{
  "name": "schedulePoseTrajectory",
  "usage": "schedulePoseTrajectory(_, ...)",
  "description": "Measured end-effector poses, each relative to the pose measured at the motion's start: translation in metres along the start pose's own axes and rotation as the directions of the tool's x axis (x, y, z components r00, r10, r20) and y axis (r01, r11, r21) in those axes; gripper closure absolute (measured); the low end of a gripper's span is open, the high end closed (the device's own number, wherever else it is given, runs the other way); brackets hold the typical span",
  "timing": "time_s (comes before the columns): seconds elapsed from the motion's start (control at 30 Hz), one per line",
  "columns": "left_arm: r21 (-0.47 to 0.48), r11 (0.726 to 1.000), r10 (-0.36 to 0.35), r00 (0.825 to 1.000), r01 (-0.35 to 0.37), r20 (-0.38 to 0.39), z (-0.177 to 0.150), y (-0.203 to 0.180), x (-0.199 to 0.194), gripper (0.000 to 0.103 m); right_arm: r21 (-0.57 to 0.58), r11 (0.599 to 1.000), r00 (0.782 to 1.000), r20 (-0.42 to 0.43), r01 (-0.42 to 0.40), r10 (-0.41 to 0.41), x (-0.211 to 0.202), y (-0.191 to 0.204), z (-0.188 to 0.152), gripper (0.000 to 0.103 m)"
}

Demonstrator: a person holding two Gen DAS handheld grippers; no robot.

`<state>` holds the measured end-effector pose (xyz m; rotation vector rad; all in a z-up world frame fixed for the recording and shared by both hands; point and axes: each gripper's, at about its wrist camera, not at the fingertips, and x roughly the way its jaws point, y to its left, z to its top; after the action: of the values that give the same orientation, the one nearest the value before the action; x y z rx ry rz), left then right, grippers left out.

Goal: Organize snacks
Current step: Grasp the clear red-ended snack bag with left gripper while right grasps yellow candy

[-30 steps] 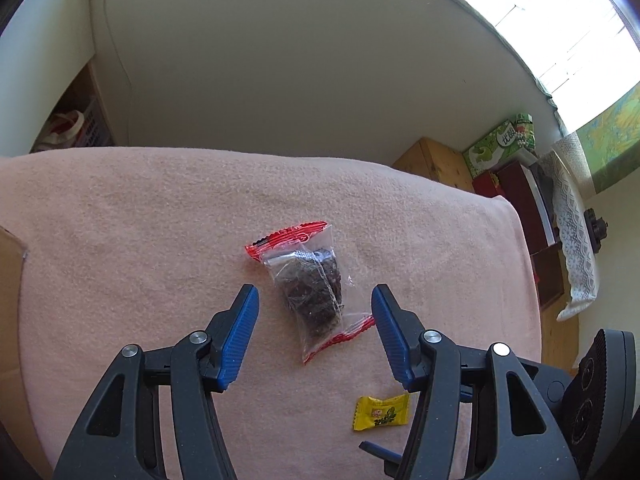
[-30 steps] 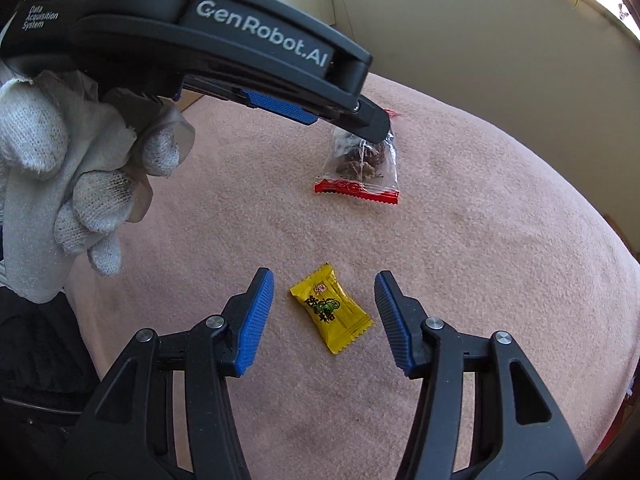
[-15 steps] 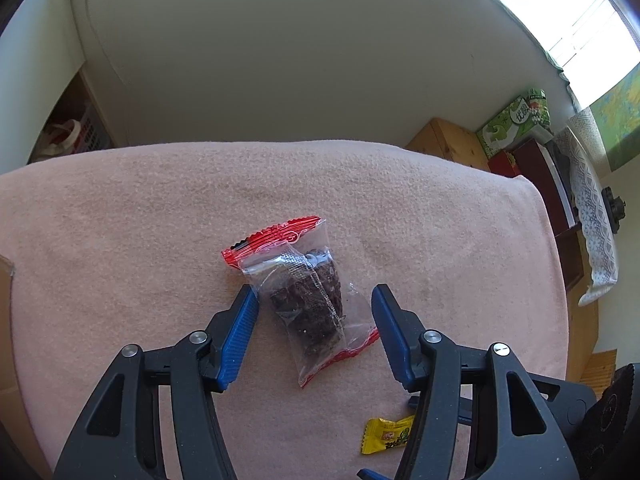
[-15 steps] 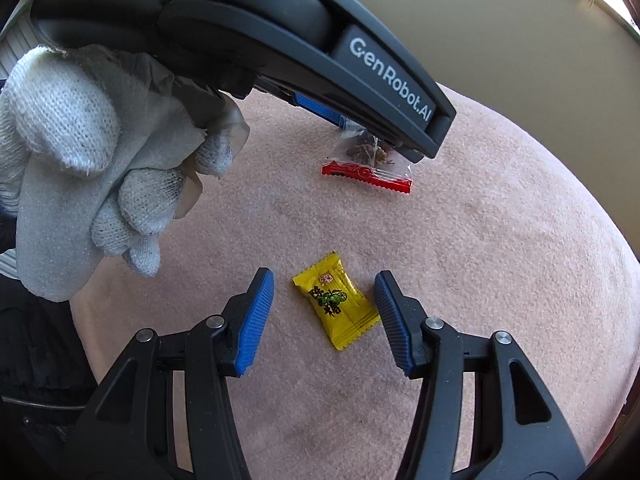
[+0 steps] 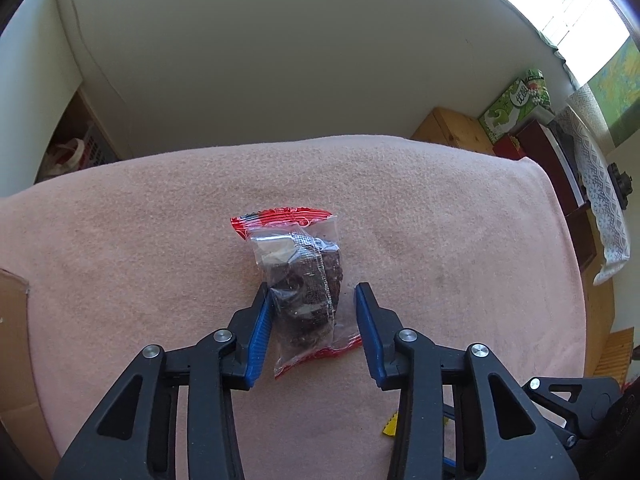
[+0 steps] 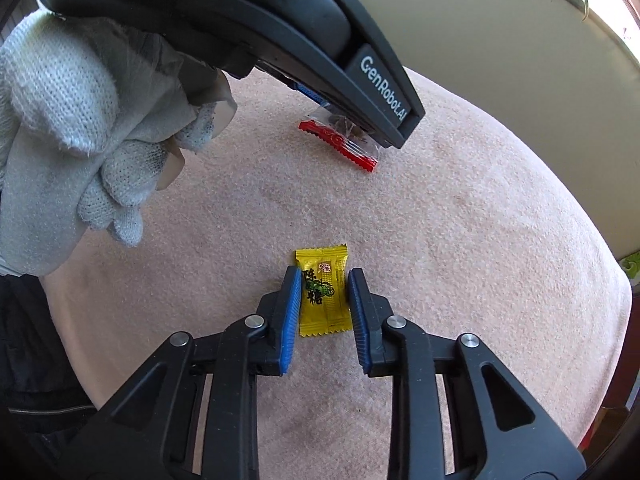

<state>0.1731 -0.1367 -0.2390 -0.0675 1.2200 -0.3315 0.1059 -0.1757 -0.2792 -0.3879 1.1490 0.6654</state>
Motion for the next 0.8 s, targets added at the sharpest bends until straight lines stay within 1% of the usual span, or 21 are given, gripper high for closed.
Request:
schedulePoseTrajectory(0.07,-0.005,1.000,-0.005,1.000,0.005,0.000,-0.004,0.005,-0.004,0.066,0.040,0.999,1.000,-0.003,0.012,-0.012,0.000,0.002,0.000,0.078)
schedulePoseTrajectory(0.23,-0.010,1.000,0.012,1.000,-0.012,0.006,-0.019,0.022,-0.016,0.066,0.123,0.992,1.000,0.001,0.031,-0.031,-0.003,0.003,-0.002,0.079)
schedulePoseTrajectory(0.37,-0.027,0.999,0.019,1.000,-0.019,0.018,-0.033,0.036,-0.030,0.067,0.193,0.981,1.000,0.016,0.021,-0.025,-0.008,-0.006,-0.004,0.084)
schedulePoseTrajectory(0.53,-0.025,0.999,0.028,0.999,-0.027,0.039,-0.050,0.048,-0.050,0.067,0.257,0.966,0.999,0.035,0.026,-0.036,-0.016,-0.010,-0.006,0.085)
schedulePoseTrajectory(0.67,-0.035,0.999,0.031,0.998,-0.029,0.060,-0.062,0.057,-0.066,0.067,0.313,0.950,0.998,0.054,0.010,-0.028,-0.021,-0.014,-0.009,0.087)
schedulePoseTrajectory(0.7,-0.037,0.999,0.032,0.997,-0.030,0.065,-0.064,0.057,-0.069,0.067,0.326,0.945,0.998,0.059,0.010,-0.031,-0.024,-0.014,-0.009,0.096)
schedulePoseTrajectory(0.73,-0.038,0.999,0.035,0.997,-0.032,0.070,-0.066,0.059,-0.074,0.067,0.339,0.941,0.998,0.064,0.005,-0.028,-0.028,-0.015,-0.009,0.102)
schedulePoseTrajectory(0.8,-0.042,0.999,0.035,0.996,-0.031,0.082,-0.071,0.062,-0.082,0.067,0.361,0.933,0.997,0.077,0.002,-0.032,-0.034,-0.020,-0.009,0.102)
